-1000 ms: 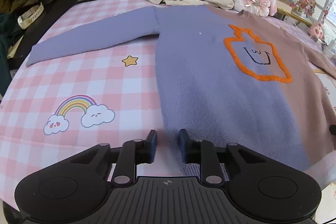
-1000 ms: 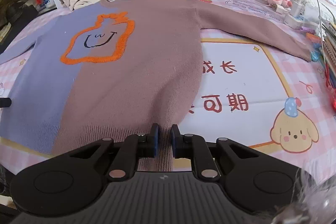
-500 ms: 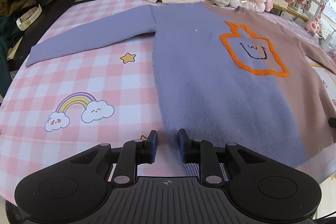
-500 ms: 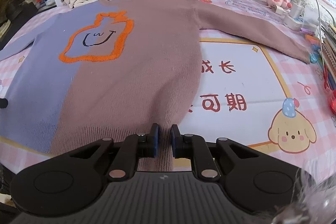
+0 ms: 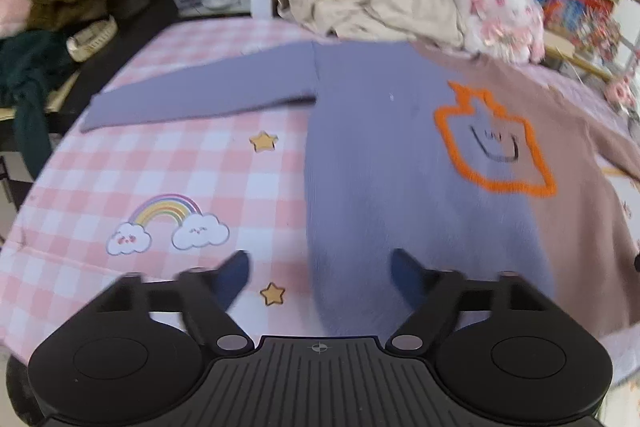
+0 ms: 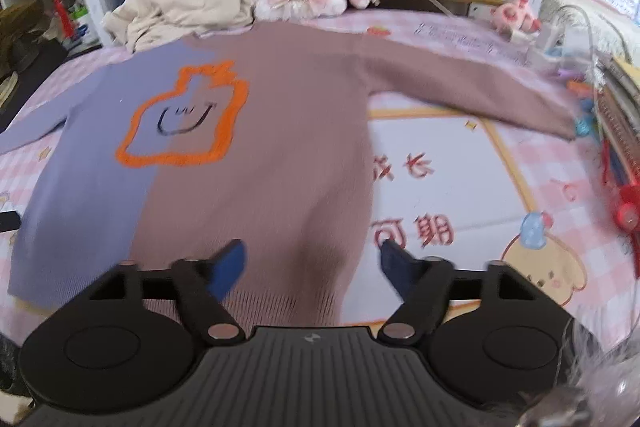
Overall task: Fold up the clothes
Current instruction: 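Open both grippers and withdraw them from the flattened sweater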
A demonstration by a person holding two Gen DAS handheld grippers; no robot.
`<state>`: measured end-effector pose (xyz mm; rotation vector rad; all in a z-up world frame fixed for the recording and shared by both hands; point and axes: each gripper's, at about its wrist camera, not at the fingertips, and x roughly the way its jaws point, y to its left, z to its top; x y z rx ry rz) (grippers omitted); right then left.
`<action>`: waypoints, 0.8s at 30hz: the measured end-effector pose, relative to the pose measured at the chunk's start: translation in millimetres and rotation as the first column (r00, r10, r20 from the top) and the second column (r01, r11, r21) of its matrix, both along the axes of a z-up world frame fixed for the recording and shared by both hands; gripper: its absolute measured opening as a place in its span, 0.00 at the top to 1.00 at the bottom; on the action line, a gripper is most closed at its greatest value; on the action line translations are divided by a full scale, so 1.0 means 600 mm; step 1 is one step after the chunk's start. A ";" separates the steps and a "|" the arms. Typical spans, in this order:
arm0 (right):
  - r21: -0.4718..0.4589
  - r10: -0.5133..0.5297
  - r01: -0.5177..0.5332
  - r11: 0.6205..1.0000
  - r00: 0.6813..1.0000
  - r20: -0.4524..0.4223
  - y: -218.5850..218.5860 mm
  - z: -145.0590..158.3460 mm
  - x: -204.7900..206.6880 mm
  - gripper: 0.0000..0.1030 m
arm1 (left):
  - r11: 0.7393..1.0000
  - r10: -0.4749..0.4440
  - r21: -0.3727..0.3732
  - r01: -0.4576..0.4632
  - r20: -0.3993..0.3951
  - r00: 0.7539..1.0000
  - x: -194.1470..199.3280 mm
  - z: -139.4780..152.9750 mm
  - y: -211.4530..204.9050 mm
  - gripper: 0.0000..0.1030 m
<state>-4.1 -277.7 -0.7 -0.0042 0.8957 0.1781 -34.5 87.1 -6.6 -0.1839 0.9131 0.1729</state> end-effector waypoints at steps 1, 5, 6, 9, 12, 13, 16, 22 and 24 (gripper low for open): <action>0.000 -0.008 0.007 1.000 1.000 0.004 0.000 0.001 0.003 0.16 | 1.000 0.018 -0.004 -0.018 0.002 1.000 -0.001 0.003 -0.004 0.14; -0.038 0.045 -0.044 0.998 0.999 0.028 0.000 -0.005 0.021 0.12 | 0.996 0.088 -0.021 -0.088 0.010 0.996 -0.003 0.015 -0.022 0.12; -0.043 0.058 -0.056 0.997 0.998 0.035 -0.003 -0.006 0.026 0.12 | 0.994 0.105 -0.025 -0.105 0.011 0.994 -0.004 0.018 -0.026 0.12; -0.033 0.087 -0.085 0.996 0.995 0.047 -0.013 -0.009 0.042 0.11 | 0.991 0.130 -0.026 -0.130 0.015 0.991 -0.009 0.018 -0.044 0.12; -0.026 0.116 -0.115 0.993 0.992 0.043 -0.023 -0.016 0.060 0.11 | 0.992 0.129 -0.013 -0.129 0.025 0.991 -0.011 0.018 -0.067 0.12; -0.024 0.127 -0.126 0.992 0.991 0.036 -0.026 -0.020 0.066 0.11 | 0.992 0.130 0.000 -0.130 0.029 0.991 -0.010 0.019 -0.075 0.12; -0.016 0.150 -0.149 0.989 0.988 0.029 -0.028 -0.025 0.079 0.11 | 0.991 0.119 0.052 -0.120 0.029 0.992 -0.007 0.021 -0.098 0.12; -0.011 0.176 -0.176 0.984 0.984 0.034 -0.028 -0.028 0.093 0.11 | 0.991 0.090 0.095 -0.092 0.022 0.996 0.007 0.025 -0.113 0.12; -0.013 0.168 -0.168 0.986 0.985 0.034 -0.028 -0.028 0.093 0.10 | 0.993 0.082 0.086 -0.084 0.024 0.996 0.012 0.024 -0.110 0.12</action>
